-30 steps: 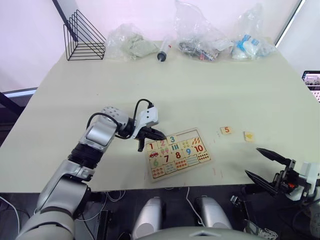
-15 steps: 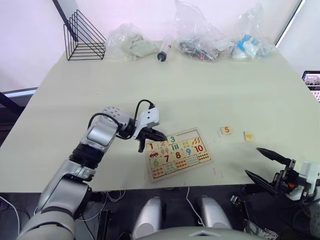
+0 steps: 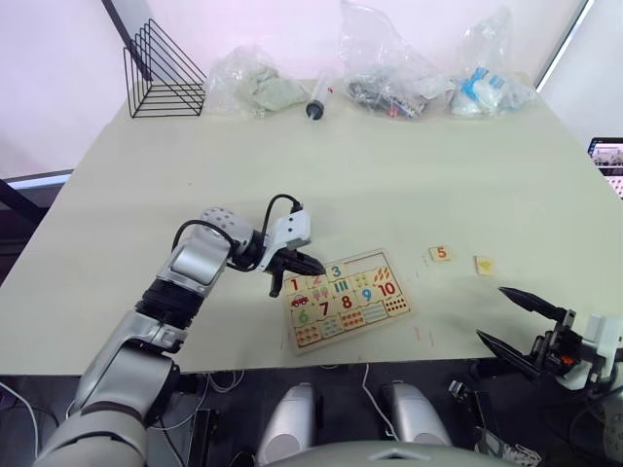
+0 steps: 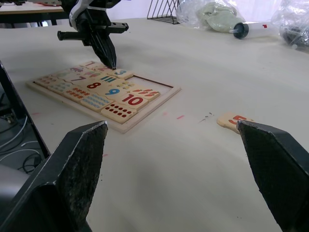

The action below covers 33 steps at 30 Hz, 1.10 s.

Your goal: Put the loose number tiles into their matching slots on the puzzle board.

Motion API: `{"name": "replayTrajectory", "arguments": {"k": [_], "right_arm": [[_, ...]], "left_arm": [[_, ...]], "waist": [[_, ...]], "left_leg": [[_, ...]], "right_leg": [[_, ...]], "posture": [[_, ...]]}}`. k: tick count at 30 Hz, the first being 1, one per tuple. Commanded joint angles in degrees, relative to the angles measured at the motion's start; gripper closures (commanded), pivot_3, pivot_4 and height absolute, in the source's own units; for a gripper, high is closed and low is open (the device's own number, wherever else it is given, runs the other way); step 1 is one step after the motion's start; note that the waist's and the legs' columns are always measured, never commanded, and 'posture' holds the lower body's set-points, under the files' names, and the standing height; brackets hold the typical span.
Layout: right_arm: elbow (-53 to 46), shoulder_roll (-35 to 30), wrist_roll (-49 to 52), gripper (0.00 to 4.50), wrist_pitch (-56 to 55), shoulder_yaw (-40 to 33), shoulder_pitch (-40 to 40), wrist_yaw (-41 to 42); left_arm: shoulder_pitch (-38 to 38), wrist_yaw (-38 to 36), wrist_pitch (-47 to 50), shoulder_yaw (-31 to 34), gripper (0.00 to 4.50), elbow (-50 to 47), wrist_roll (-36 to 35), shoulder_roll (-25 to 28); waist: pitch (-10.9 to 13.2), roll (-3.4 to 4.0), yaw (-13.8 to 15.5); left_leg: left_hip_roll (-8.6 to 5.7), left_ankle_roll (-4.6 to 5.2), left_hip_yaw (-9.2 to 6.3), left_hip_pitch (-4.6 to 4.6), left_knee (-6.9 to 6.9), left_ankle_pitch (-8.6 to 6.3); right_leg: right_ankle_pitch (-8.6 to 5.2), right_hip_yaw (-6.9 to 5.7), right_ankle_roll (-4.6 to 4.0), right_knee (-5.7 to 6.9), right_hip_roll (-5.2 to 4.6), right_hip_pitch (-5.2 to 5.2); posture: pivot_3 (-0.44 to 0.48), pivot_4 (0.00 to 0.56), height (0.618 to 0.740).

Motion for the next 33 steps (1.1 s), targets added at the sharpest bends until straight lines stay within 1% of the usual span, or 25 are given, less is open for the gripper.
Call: {"name": "replayTrajectory", "arguments": {"k": [1, 5, 8, 13, 15, 19, 23, 26, 31, 33], "right_arm": [[-2.00, -0.42, 1.05, 0.00, -0.10, -0.73, 0.15, 0.06], [-1.92, -0.63, 1.23, 0.00, 0.21, -0.77, -0.27, 0.15], [-1.63, -1.10, 1.28, 0.00, 0.76, -0.86, -0.86, 0.11], [-1.38, -1.84, 1.47, 0.00, 1.68, -1.17, -1.56, 0.07], [-1.29, -2.03, 1.69, 0.00, 2.14, -1.51, -1.78, -0.09], [0.57, -3.07, -0.77, 0.00, 3.08, -2.06, -3.01, -2.98], [1.55, -3.56, -0.13, 0.00, 3.72, -3.43, -3.07, -3.77], [2.74, -3.72, 0.25, 0.00, 4.52, -4.44, -3.14, -4.30], [5.35, -4.04, -0.56, 0.00, 5.81, -6.41, -3.82, -7.73], [6.19, -4.01, -0.43, 0.00, 7.06, -7.42, -3.94, -9.54]], "left_arm": [[-0.54, -0.52, -0.39, 2.26, 4.47, -1.77, -1.72, 0.31], [0.96, 0.26, 1.82, 6.80, 4.47, -3.12, -6.47, 0.27], [3.80, 0.89, 1.95, 10.89, 4.47, -4.21, -9.49, 1.17], [7.35, 4.57, 4.48, 15.97, 4.47, -6.76, -12.89, 1.26], [8.88, 6.03, 7.08, 17.36, 4.47, -8.06, -14.26, 1.78], [18.46, 11.30, 5.22, 25.62, 4.47, -12.13, -17.33, 1.78], [24.82, 15.53, 5.45, 31.26, 4.47, -15.10, -19.80, 1.24], [29.25, 18.93, 5.09, 34.32, 4.47, -17.31, -20.44, 0.92], [36.55, 21.47, 1.10, 38.53, 4.47, -18.41, -20.59, 0.17], [41.66, 22.21, -2.37, 40.84, 3.95, -19.73, -20.61, -1.13]], "waist": [[0.00, 0.00, 0.00], [0.00, 0.00, -0.04], [0.00, 0.01, -0.14], [0.00, 0.01, -0.04], [0.00, 0.00, 0.03], [-0.01, 0.02, -0.22], [0.00, 0.01, 0.11], [-0.01, 0.00, 0.31], [-0.01, 0.00, 0.20], [-0.01, 0.00, 0.15]], "left_leg": [[0.00, 0.00, -0.01, 0.00, 0.00, 0.00], [0.03, 0.00, -0.07, 0.00, 0.00, 0.00], [0.07, 0.00, -0.13, 0.01, 0.00, 0.00], [0.09, 0.00, -0.16, 0.02, -0.01, 0.00], [0.09, 0.00, -0.17, 0.01, -0.01, 0.00], [0.13, 0.00, -0.12, 0.09, -0.06, -0.01], [0.12, 0.00, -0.12, 0.05, -0.10, -0.01], [0.08, 0.00, -0.14, 0.05, -0.09, -0.01], [0.07, 0.00, -0.11, 0.05, -0.11, -0.02], [0.07, 0.00, -0.10, 0.06, -0.14, -0.02]], "right_leg": [[0.00, 0.00, 0.00, 0.00, 0.00, 0.00], [0.00, 0.00, 0.00, 0.00, 0.00, 0.00], [0.00, 0.01, 0.00, 0.00, 0.00, 0.00], [0.00, 0.01, 0.00, 0.00, -0.02, 0.00], [0.00, 0.01, 0.00, 0.00, -0.03, 0.00], [0.00, 0.02, 0.00, 0.00, -0.13, -0.01], [0.01, -0.03, -0.01, 0.00, -0.25, -0.06], [0.00, -0.07, -0.01, -0.01, -0.34, -0.04], [-0.09, -0.07, -0.17, -0.05, -0.38, -0.02], [-0.10, -0.06, -0.18, -0.08, -0.41, -0.03]], "posture": [[0.000, 0.150, 0.740], [0.000, 0.150, 0.740], [0.000, 0.150, 0.740], [0.000, 0.150, 0.740], [0.000, 0.150, 0.740], [0.000, 0.150, 0.740], [0.000, 0.150, 0.740], [0.000, 0.150, 0.740], [0.000, 0.150, 0.740], [0.000, 0.150, 0.740]]}}
